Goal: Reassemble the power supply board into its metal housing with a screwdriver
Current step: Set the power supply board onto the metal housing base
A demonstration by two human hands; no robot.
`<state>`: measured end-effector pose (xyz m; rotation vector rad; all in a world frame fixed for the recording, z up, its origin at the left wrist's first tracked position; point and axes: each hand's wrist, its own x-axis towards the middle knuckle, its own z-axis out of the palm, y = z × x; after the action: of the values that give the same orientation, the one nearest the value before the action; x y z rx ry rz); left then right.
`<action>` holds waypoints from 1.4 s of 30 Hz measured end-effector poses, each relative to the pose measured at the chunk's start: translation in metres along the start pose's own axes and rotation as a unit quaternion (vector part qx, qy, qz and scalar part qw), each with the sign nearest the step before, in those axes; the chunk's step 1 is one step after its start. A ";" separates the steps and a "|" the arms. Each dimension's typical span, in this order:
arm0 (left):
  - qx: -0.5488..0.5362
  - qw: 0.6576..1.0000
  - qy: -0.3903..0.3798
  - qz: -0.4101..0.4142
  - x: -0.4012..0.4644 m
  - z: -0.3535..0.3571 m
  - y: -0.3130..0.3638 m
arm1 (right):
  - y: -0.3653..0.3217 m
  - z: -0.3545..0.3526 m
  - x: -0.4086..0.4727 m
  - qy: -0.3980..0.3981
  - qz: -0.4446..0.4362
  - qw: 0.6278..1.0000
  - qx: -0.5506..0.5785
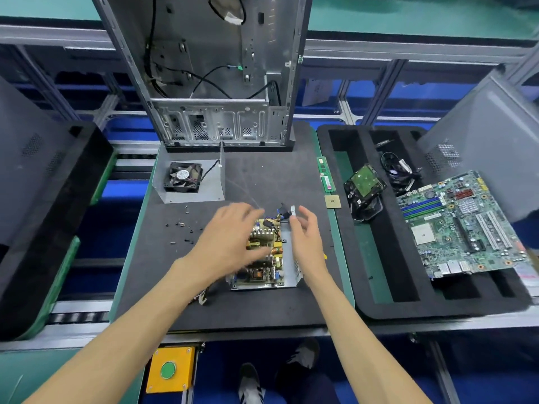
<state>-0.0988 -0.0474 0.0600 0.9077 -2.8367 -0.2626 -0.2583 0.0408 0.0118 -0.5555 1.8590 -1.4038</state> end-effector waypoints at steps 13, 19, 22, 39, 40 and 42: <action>0.082 0.984 -0.154 0.037 0.023 0.014 0.005 | 0.001 0.001 -0.003 -0.006 0.026 0.999 0.030; 0.080 0.983 -0.163 0.026 0.024 0.013 0.006 | 0.002 0.001 -0.003 -0.008 0.032 0.999 0.030; 0.075 0.984 -0.159 0.013 0.022 0.013 0.009 | 0.002 0.001 -0.003 -0.008 0.031 0.999 0.026; 0.030 0.990 -0.140 -0.005 0.020 0.014 0.005 | 0.002 0.003 -0.004 -0.008 0.016 0.999 0.026; 0.027 0.990 -0.140 -0.006 0.020 0.015 0.005 | 0.002 0.003 -0.004 -0.007 0.014 1.000 0.027; 0.020 0.990 -0.139 -0.012 0.019 0.015 0.004 | 0.001 0.003 -0.005 -0.007 0.010 1.000 0.028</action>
<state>-0.1198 -0.0534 0.0484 0.9845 -3.0965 -0.3623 -0.2532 0.0427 0.0115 -0.5149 1.8036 -1.4313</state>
